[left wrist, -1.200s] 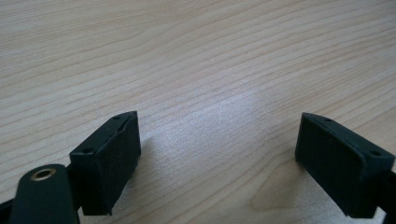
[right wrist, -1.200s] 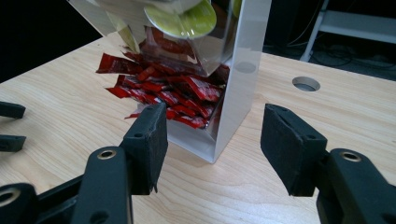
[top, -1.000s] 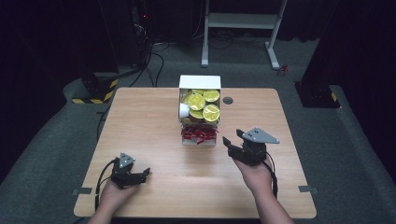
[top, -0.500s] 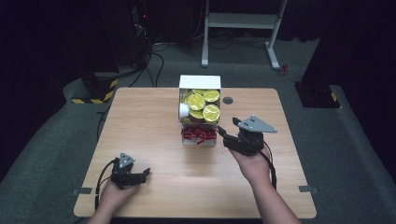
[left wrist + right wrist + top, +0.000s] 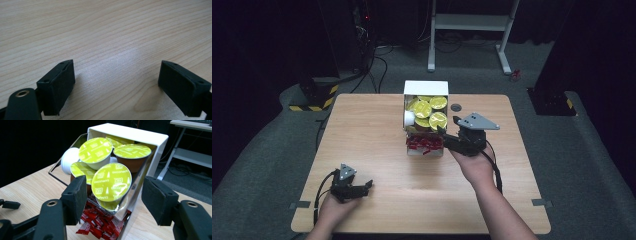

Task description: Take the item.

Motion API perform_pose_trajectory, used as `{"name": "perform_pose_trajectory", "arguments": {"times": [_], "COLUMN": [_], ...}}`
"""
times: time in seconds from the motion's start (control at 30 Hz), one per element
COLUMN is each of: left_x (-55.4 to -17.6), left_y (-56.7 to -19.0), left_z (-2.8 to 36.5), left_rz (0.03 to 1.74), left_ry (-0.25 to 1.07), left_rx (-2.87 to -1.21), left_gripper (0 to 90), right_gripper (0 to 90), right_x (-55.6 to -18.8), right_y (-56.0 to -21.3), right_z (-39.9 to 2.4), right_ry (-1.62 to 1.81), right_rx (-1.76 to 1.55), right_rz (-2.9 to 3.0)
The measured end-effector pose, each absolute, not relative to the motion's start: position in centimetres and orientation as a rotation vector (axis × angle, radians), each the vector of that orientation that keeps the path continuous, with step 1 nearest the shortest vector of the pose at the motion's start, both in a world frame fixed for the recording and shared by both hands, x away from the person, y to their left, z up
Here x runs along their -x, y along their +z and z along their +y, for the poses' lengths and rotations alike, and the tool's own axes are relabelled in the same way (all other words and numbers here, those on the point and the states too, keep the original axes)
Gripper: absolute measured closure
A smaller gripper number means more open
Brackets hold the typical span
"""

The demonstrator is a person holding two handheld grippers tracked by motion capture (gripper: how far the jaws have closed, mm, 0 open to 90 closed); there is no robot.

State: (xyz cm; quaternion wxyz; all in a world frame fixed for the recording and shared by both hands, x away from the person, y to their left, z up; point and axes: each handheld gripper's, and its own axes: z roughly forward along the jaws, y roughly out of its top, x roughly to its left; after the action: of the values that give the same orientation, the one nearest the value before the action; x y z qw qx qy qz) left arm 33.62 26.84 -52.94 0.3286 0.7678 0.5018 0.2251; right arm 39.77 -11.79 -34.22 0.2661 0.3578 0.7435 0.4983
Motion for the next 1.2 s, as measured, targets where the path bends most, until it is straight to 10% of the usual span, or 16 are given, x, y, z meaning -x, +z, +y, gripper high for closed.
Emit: {"name": "perform_pose_trajectory", "arguments": {"times": [1.2], "left_x": [-33.5], "left_y": [-52.9], "left_z": [26.8], "left_rz": [1.308], "left_ry": [0.589], "left_rx": [-2.007], "left_gripper": [15.1], "right_gripper": [31.8], "right_x": [-42.8], "right_y": [-31.6], "right_z": [-7.6], "right_ry": [1.347], "right_rx": [-0.909], "right_rz": [2.064]}}
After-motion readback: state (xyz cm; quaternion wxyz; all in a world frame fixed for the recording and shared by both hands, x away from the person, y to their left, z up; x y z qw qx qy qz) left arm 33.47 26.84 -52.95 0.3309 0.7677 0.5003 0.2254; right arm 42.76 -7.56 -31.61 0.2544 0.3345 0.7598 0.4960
